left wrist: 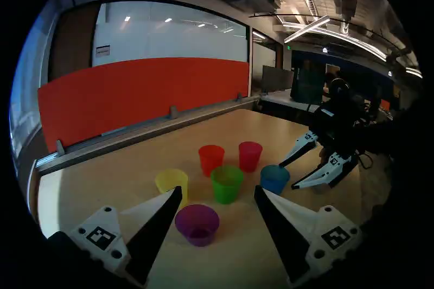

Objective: Pour water

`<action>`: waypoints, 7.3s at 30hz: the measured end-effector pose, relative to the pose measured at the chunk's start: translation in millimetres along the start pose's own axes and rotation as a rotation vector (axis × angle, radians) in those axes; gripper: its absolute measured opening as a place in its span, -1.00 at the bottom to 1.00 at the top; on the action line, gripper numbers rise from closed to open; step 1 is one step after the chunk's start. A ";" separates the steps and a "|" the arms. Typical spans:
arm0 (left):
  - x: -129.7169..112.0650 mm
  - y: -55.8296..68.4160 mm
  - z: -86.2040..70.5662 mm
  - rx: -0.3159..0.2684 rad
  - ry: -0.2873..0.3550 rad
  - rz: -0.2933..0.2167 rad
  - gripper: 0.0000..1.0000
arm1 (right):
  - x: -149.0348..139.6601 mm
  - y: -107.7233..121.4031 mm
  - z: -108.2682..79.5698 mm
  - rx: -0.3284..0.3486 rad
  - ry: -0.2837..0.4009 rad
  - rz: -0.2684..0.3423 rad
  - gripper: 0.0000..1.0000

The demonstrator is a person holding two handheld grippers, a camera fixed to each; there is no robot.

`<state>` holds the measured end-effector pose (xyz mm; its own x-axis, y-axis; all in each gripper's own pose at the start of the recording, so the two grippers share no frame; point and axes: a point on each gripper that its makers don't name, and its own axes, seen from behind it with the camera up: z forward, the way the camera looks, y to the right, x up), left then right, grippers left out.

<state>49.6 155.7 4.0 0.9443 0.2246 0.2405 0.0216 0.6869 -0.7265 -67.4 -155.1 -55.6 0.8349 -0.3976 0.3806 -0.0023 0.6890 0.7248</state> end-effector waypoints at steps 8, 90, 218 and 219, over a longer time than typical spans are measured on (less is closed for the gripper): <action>-3.2 1.3 6.2 -0.005 -0.010 0.004 0.99 | -5.3 0.9 18.8 -0.003 -0.012 -0.002 1.00; -55.8 30.1 140.6 -0.034 -0.276 0.028 0.99 | 60.1 36.8 -67.7 -0.135 0.218 -0.007 0.81; 98.1 56.1 -72.9 -0.024 0.263 0.031 0.75 | 182.7 -53.9 -81.8 -0.001 0.373 -0.112 0.82; 97.2 57.0 -72.9 -0.028 0.263 0.029 0.75 | 183.7 -54.7 -81.5 -0.001 0.373 -0.118 0.82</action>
<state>166.6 166.3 -61.0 0.9974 0.0539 0.0468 -0.0007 0.6628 -0.7488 131.0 -216.4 -72.1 0.9723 -0.2261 0.0597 0.1057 0.6525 0.7504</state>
